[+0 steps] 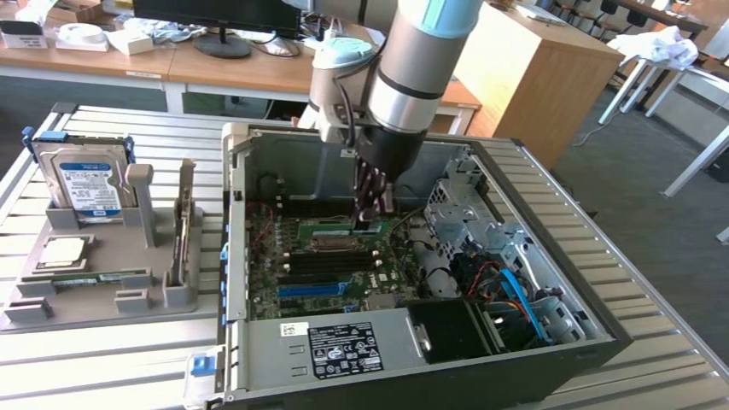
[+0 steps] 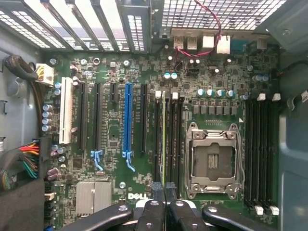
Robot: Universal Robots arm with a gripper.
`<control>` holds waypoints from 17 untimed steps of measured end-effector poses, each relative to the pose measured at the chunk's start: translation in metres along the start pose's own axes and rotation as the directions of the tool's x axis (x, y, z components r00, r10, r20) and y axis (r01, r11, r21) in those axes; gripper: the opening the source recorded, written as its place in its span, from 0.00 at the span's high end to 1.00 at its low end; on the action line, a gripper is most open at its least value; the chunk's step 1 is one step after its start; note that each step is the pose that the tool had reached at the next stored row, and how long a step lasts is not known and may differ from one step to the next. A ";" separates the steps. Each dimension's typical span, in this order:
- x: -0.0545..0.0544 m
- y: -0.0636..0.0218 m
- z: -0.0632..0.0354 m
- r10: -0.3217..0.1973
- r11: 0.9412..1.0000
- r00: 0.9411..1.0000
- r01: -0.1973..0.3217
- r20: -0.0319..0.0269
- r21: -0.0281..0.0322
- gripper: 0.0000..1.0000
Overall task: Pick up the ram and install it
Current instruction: 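Insert the ram into the slot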
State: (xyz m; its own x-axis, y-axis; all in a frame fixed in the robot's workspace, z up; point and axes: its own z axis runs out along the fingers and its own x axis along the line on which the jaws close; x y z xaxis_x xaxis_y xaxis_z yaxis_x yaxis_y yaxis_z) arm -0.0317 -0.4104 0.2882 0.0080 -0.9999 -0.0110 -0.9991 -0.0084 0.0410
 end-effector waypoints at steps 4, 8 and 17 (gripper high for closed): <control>0.000 -0.0002 0.0047 0.000 1.000 1.000 0.000 0.000 0.000 0.89; 0.000 -0.0004 0.0099 0.000 1.000 1.000 0.000 0.000 0.001 0.89; 0.000 -0.0008 0.0198 0.000 1.000 1.000 0.000 0.000 0.003 0.89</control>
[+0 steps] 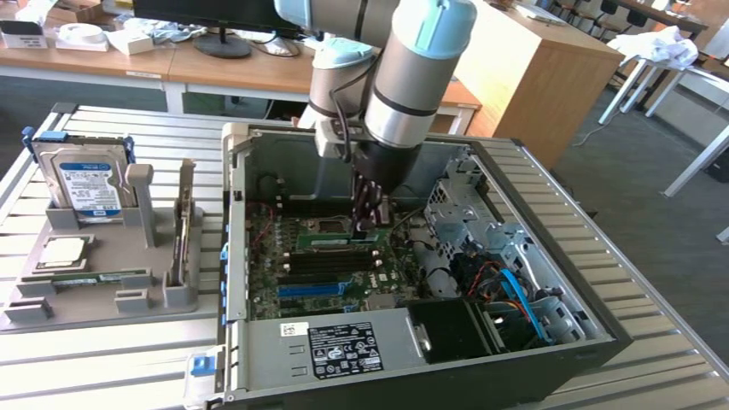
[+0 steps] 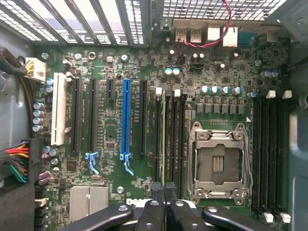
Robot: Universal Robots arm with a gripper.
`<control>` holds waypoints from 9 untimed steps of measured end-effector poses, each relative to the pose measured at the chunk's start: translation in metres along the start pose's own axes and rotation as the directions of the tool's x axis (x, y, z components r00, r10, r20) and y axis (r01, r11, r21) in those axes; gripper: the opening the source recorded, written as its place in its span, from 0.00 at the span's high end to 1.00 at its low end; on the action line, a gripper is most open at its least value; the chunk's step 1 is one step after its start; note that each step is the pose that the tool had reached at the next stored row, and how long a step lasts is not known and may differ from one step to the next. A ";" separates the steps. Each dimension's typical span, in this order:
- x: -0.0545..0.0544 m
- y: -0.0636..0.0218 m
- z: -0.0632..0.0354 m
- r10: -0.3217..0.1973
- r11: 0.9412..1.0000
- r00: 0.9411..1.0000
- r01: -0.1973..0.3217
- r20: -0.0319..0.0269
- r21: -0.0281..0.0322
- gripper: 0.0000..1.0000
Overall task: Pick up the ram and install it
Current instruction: 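Insert the ram into the slot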
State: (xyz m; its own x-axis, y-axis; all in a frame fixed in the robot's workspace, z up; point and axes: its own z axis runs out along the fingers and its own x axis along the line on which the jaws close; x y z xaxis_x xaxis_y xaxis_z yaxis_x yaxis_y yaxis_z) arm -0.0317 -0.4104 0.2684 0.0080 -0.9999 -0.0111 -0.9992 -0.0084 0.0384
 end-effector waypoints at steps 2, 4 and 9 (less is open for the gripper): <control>0.000 -0.0001 0.0015 0.000 1.000 1.000 0.000 0.000 0.000 0.89; 0.000 -0.0001 0.0027 0.000 1.000 1.000 0.000 0.000 0.000 0.89; 0.000 -0.0001 0.0033 0.000 1.000 1.000 0.000 0.000 0.000 0.89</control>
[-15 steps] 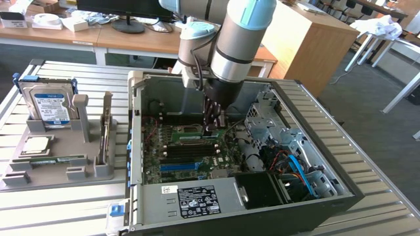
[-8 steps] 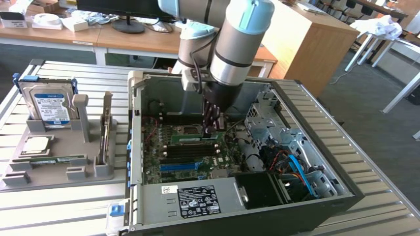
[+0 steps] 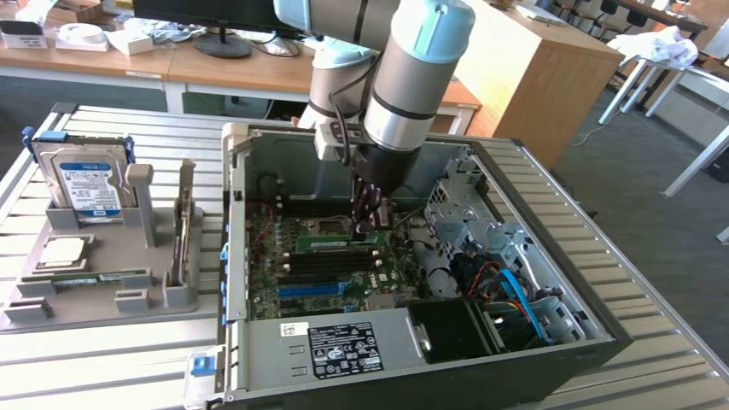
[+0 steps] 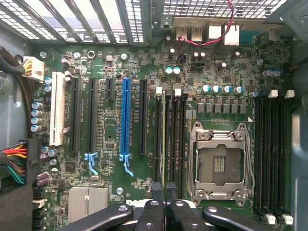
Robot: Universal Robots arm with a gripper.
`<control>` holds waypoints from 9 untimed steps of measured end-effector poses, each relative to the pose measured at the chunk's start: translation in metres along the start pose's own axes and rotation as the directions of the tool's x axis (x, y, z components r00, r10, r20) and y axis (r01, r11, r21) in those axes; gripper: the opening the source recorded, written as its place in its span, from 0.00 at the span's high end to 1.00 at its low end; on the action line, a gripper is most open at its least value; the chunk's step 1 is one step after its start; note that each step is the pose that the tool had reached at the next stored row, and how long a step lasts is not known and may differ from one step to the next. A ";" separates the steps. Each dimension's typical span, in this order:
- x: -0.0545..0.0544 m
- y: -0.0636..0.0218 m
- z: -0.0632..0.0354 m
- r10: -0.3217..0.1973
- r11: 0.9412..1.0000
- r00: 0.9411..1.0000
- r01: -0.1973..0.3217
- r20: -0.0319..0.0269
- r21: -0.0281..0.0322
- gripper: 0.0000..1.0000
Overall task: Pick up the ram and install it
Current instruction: 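Insert the ram into the slot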
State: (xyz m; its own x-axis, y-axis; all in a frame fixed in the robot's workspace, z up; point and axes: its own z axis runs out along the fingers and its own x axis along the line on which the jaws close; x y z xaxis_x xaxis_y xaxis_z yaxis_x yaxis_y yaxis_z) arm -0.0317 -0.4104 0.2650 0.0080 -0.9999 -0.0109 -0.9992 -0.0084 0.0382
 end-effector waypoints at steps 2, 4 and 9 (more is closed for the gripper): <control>0.000 0.0000 0.0003 0.000 1.000 1.000 0.000 0.000 0.000 0.89; 0.000 -0.0001 0.0014 0.000 1.000 1.000 0.000 0.000 0.000 0.89; 0.000 -0.0002 0.0054 0.000 1.000 1.000 0.000 0.000 0.000 0.89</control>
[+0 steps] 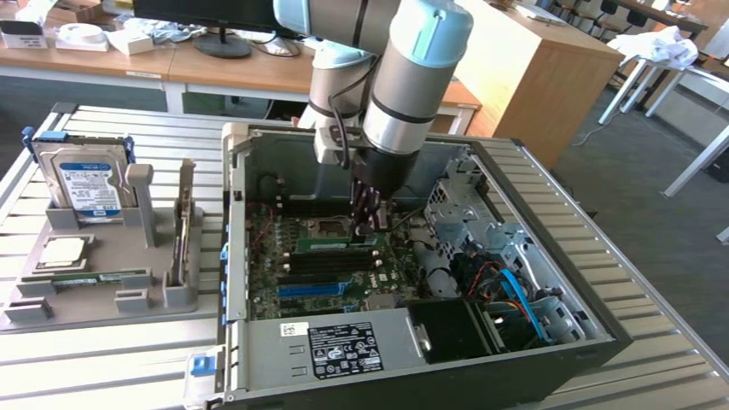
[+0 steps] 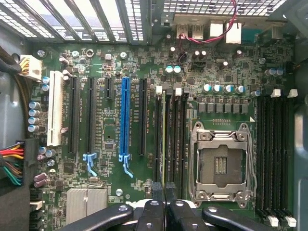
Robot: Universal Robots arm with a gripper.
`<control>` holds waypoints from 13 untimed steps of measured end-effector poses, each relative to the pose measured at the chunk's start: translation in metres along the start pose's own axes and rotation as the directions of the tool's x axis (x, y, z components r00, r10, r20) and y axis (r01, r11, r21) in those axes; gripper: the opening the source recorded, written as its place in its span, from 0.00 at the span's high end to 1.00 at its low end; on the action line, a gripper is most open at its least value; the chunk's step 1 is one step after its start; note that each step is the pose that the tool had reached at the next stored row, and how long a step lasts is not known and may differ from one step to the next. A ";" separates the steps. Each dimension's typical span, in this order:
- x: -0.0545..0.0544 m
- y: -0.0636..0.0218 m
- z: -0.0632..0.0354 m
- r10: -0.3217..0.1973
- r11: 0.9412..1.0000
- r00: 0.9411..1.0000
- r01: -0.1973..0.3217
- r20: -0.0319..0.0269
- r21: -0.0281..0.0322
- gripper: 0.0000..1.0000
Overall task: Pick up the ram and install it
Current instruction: 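Insert the ram into the slot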
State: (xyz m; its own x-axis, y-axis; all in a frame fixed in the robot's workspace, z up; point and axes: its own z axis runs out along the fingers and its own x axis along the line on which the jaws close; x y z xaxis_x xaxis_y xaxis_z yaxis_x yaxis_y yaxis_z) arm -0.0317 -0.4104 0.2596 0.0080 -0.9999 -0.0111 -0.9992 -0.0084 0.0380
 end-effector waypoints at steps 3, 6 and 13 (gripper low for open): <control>0.000 -0.0001 0.0021 0.000 1.000 1.000 0.000 0.000 0.000 0.89; 0.000 -0.0001 0.0022 0.000 1.000 1.000 0.000 0.000 0.000 0.89; 0.000 0.0017 0.0026 0.000 1.000 1.000 0.000 0.000 0.002 0.89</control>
State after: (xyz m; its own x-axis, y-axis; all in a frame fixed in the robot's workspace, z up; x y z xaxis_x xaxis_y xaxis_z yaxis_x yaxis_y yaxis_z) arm -0.0335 -0.4104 0.2571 0.0080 -0.9999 -0.0111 -0.9993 -0.0084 0.0365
